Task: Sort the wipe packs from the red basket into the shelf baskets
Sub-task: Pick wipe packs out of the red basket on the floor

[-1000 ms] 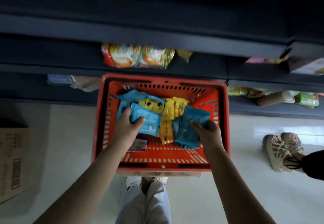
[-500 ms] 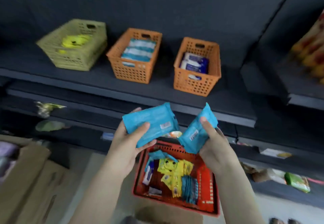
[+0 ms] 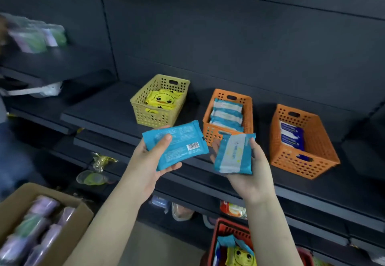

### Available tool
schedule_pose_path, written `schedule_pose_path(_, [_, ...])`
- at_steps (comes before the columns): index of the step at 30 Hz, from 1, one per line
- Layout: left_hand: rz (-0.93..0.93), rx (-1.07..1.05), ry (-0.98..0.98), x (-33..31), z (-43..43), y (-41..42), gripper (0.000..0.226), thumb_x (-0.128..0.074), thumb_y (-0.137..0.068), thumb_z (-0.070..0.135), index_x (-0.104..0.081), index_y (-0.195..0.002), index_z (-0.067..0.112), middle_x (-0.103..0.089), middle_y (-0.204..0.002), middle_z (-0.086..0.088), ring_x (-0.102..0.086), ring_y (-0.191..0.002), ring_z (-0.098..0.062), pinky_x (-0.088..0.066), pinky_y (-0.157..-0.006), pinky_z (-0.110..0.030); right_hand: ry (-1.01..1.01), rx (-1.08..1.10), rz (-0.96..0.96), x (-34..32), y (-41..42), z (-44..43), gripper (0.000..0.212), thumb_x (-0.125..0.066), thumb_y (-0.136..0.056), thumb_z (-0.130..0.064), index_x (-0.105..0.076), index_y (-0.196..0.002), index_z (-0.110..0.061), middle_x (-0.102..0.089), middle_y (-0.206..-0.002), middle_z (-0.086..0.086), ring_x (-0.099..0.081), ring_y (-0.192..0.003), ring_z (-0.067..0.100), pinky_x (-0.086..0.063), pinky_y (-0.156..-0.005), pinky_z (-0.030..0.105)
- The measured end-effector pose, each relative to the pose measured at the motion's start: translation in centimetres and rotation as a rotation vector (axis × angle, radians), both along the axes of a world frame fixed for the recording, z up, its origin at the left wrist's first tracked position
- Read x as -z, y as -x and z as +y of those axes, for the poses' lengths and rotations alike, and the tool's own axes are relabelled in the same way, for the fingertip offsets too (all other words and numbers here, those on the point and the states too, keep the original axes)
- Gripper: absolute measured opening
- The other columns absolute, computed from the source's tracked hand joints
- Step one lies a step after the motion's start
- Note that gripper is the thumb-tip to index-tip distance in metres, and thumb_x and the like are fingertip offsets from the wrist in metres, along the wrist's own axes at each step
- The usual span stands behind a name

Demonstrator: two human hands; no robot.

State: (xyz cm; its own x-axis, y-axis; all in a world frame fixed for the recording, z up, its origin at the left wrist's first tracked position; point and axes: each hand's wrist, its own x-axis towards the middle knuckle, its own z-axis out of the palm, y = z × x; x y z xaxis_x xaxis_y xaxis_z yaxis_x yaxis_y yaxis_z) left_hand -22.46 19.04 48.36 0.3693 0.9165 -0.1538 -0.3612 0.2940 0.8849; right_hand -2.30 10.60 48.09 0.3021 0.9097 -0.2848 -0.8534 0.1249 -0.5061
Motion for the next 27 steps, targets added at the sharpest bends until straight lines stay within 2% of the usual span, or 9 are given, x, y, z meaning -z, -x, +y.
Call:
schedule_pose_path(4, [0.032,0.017,-0.005,0.0,5.4,1.6,0.041,-0.073,-0.074,0.035,-0.065,-0.114,0.028,-0.074,-0.104,0.002,-0.072,-0.093,-0.017,-0.058,-0.063,-0.032,0.097,0.147,-0.100,-0.1,2.4,4.8,0.034,-0.054,-0.097,-0.034,-0.057,-0.126,-0.015,-0.073,-0.111,0.008,-0.071,-0.100,0.022,-0.061,-0.073,0.038])
schedule_pose_path(8, [0.048,0.056,0.001,0.1,9.4,1.3,0.042,-0.073,-0.070,0.045,-0.068,-0.111,0.034,-0.074,-0.106,0.005,-0.072,-0.095,-0.017,-0.058,-0.064,-0.033,0.288,0.215,-0.539,0.7,1.9,7.3,0.028,-0.053,-0.097,-0.038,-0.063,-0.114,-0.018,-0.075,-0.105,0.002,-0.073,-0.095,0.017,-0.059,-0.064,0.027])
schedule_pose_path(13, [0.103,0.105,0.043,0.5,13.3,-2.5,0.051,-0.068,-0.065,0.061,-0.067,-0.109,0.036,-0.074,-0.101,0.008,-0.072,-0.092,-0.014,-0.058,-0.063,-0.034,0.289,0.108,-0.749,1.4,-2.2,9.1,0.024,-0.060,-0.095,-0.022,-0.063,-0.117,-0.014,-0.075,-0.106,0.003,-0.072,-0.095,0.019,-0.057,-0.068,0.025])
schedule_pose_path(15, [0.149,0.107,0.086,0.4,15.0,-5.0,0.038,-0.059,-0.074,0.066,-0.071,-0.096,0.037,-0.075,-0.095,0.006,-0.073,-0.087,-0.015,-0.058,-0.060,-0.035,0.281,0.071,-0.812,1.5,-4.9,10.0,0.027,-0.060,-0.094,-0.010,-0.061,-0.121,-0.010,-0.073,-0.110,0.006,-0.072,-0.097,0.020,-0.057,-0.071,0.029])
schedule_pose_path(17, [0.181,0.106,0.121,0.3,17.3,-7.6,0.040,-0.047,-0.088,0.066,-0.075,-0.085,0.037,-0.076,-0.090,0.004,-0.074,-0.082,-0.016,-0.058,-0.058,-0.035,0.325,0.126,-0.894,1.4,-7.9,11.3,0.024,-0.062,-0.091,-0.004,-0.064,-0.115,-0.009,-0.073,-0.110,0.012,-0.072,-0.096,0.026,-0.060,-0.075,0.038])
schedule_pose_path(19, [0.192,0.118,0.124,0.3,19.7,-9.8,0.047,-0.039,-0.094,0.064,-0.076,-0.082,0.037,-0.077,-0.091,0.002,-0.074,-0.082,-0.018,-0.058,-0.057,-0.035,0.436,0.239,-1.025,1.3,-11.4,13.3,0.025,-0.068,-0.088,-0.005,-0.064,-0.112,-0.008,-0.073,-0.106,0.014,-0.071,-0.094,0.030,-0.059,-0.078,0.044])
schedule_pose_path(22, [0.187,0.107,0.119,0.4,23.2,-12.9,0.045,-0.039,-0.098,0.056,-0.076,-0.090,0.031,-0.076,-0.098,0.000,-0.074,-0.087,-0.020,-0.059,-0.063,-0.039,0.576,0.317,-1.334,1.2,-16.7,16.9,0.035,-0.073,-0.084,-0.011,-0.065,-0.117,-0.006,-0.071,-0.106,0.011,-0.069,-0.088,0.021,-0.054,-0.067,0.020])
schedule_pose_path(23, [0.194,0.101,0.129,0.5,24.2,-13.8,0.043,-0.040,-0.099,0.054,-0.075,-0.093,0.029,-0.076,-0.099,-0.001,-0.074,-0.088,-0.021,-0.059,-0.065,-0.041,0.599,0.284,-1.422,1.3,-18.2,18.2,0.034,-0.073,-0.084,-0.012,-0.066,-0.117,-0.007,-0.071,-0.105,0.009,-0.068,-0.088,0.018,-0.052,-0.068,0.019])
schedule_pose_path(27, [0.196,0.108,0.131,0.4,27.1,-17.0,0.035,-0.041,-0.101,0.044,-0.072,-0.099,0.028,-0.075,-0.103,-0.001,-0.074,-0.089,-0.020,-0.059,-0.073,-0.044,0.607,0.165,-1.591,2.2,-22.7,23.7,0.030,-0.074,-0.083,-0.012,-0.070,-0.113,-0.009,-0.069,-0.107,0.007,-0.064,-0.096,0.020,-0.051,-0.087,0.033])
